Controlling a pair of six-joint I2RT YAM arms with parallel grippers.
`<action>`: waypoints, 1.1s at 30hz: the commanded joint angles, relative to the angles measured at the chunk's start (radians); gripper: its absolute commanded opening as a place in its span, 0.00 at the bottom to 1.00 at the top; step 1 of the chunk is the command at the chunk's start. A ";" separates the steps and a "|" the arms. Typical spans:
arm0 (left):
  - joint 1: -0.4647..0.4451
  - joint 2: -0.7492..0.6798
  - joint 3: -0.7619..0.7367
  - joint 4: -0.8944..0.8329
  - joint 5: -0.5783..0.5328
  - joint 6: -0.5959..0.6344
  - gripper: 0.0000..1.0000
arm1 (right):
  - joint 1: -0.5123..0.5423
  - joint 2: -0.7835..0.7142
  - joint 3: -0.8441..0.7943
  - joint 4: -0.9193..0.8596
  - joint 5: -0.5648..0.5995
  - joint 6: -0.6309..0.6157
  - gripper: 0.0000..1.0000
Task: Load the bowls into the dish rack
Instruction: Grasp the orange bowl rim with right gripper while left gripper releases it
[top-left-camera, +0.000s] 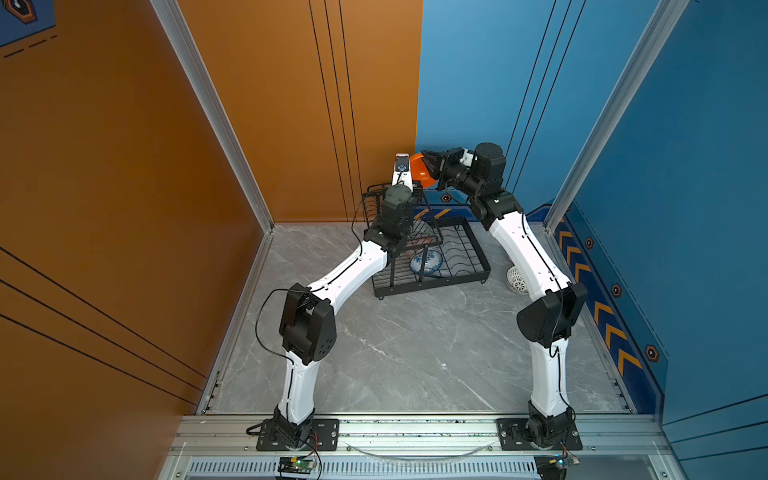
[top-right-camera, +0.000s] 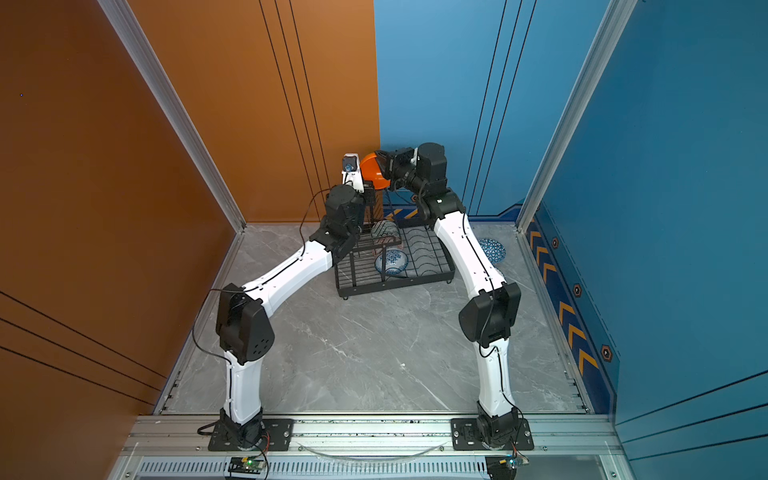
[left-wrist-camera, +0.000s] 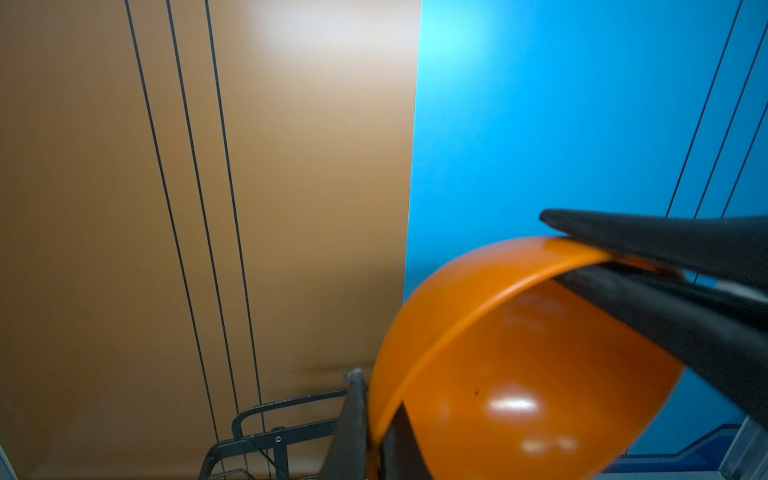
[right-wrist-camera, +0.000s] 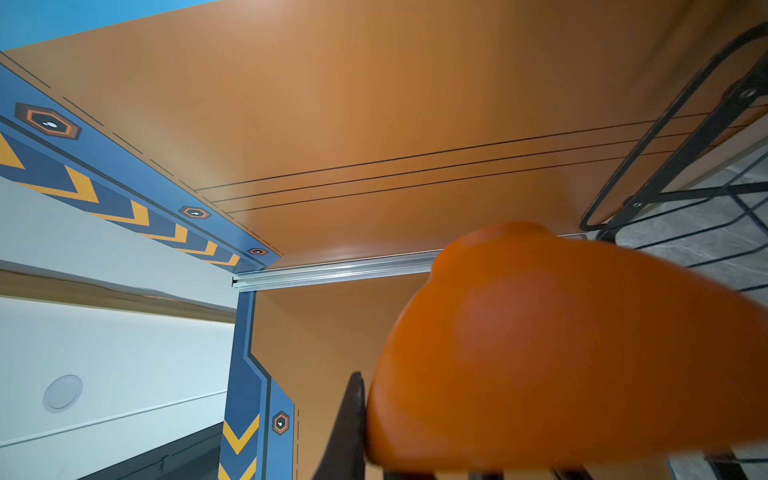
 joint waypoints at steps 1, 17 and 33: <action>-0.005 -0.047 0.001 0.024 -0.025 0.031 0.00 | -0.019 0.013 0.017 0.042 0.029 -0.033 0.00; -0.007 -0.044 0.014 0.025 -0.063 0.032 0.01 | -0.023 0.015 0.021 0.063 0.009 -0.049 0.00; -0.011 -0.057 0.003 0.028 -0.084 0.029 0.71 | -0.053 0.003 0.026 0.066 -0.006 -0.086 0.00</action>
